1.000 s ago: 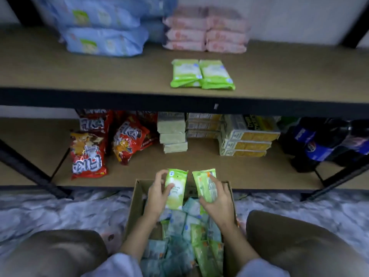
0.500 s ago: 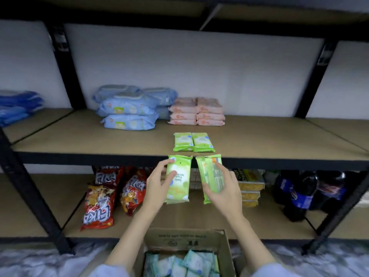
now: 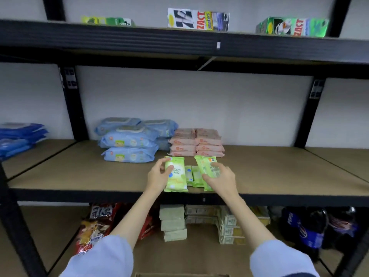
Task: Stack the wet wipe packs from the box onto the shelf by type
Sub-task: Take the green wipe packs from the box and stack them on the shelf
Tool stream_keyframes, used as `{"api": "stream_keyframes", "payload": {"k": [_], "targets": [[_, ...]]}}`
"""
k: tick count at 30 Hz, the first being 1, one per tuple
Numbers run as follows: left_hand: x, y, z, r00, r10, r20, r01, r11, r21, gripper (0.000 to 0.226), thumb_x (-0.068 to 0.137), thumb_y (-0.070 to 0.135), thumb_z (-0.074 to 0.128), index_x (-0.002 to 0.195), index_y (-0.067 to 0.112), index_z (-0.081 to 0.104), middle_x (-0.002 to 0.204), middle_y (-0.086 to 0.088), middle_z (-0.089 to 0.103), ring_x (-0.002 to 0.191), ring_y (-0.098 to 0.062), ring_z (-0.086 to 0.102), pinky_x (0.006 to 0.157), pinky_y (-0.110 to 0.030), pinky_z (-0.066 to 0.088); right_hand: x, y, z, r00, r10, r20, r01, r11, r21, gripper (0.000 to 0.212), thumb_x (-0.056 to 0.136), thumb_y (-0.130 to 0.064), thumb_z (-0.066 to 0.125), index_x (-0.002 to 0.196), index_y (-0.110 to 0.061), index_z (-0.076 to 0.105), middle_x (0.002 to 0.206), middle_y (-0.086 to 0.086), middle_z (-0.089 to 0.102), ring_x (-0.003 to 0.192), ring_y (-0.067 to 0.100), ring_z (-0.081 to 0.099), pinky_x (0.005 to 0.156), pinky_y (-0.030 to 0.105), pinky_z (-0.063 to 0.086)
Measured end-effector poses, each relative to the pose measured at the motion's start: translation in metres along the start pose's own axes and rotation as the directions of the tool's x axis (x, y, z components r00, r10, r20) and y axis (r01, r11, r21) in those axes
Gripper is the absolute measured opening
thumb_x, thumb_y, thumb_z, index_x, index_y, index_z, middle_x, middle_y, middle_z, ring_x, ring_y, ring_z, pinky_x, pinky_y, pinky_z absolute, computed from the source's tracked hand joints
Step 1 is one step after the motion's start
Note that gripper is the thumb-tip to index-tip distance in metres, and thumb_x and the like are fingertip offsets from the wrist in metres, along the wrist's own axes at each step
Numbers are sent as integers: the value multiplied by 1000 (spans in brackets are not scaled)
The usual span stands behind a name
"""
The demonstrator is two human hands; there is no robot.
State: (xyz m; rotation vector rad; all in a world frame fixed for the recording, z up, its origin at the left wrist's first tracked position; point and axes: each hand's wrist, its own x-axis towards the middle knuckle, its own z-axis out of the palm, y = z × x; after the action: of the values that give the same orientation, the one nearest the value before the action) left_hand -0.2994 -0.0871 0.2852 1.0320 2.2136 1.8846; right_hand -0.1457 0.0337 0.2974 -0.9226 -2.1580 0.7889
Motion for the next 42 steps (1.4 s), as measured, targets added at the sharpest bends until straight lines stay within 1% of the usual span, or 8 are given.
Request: {"api": "stream_keyframes", "payload": {"k": [6,11,18,23,27,31,38,42], "targets": [[10,-18,5,974,-101,204,123,987,-101,29,83,27,68,112,25,60,105,-3,60,101,-16,52,84,-22,39,30,-5,5,969,150,195,-138,988,-73,52,80,-35,67,123,-7,58,133,12,51,123,24,48,100,28,38],[12,-20,5,952,-139,273,177,977,-121,41,74,26,78,110,28,61,117,-1,59,109,-17,55,93,-26,44,28,-15,3,960,154,236,-53,921,-387,74,72,-58,68,129,-14,52,134,12,37,127,32,34,102,39,35],[6,-21,1,960,-106,260,137,985,-106,42,70,34,79,107,32,61,114,0,61,105,-15,57,82,-19,45,37,-10,-8,992,33,120,-32,999,-10,40,91,-15,47,130,-23,53,129,11,56,115,28,50,93,29,39],[5,-20,-1,959,-88,269,113,991,-76,37,74,34,77,107,34,61,117,2,59,106,-10,53,78,-12,41,51,2,-13,987,133,89,-157,908,388,39,89,-4,37,108,-20,67,129,7,59,115,21,51,97,29,38],[9,-23,-3,943,-107,317,100,994,38,38,76,45,71,111,38,58,127,4,54,122,-16,46,98,-25,38,37,25,10,975,26,221,-75,974,216,32,97,-16,41,123,-20,60,135,3,54,126,18,45,102,24,31],[9,-16,-7,899,-135,417,73,984,162,55,74,57,66,124,39,51,139,9,43,133,-15,34,109,-31,30,36,38,17,970,-54,236,52,999,14,34,96,-36,47,128,-30,55,139,3,49,132,21,39,113,38,25],[4,19,-33,941,68,330,-104,990,92,57,69,4,78,103,43,53,107,11,56,95,-6,54,70,-9,44,33,40,14,964,-69,255,72,997,-2,35,95,-43,45,129,-36,52,136,0,53,129,24,41,109,34,29],[10,40,-55,949,122,289,-98,990,-98,65,75,-5,70,119,38,50,107,1,60,89,-19,62,64,-32,58,32,39,13,967,-71,247,79,997,-22,35,95,-43,44,129,-37,52,136,2,52,126,22,40,102,29,27]]}}
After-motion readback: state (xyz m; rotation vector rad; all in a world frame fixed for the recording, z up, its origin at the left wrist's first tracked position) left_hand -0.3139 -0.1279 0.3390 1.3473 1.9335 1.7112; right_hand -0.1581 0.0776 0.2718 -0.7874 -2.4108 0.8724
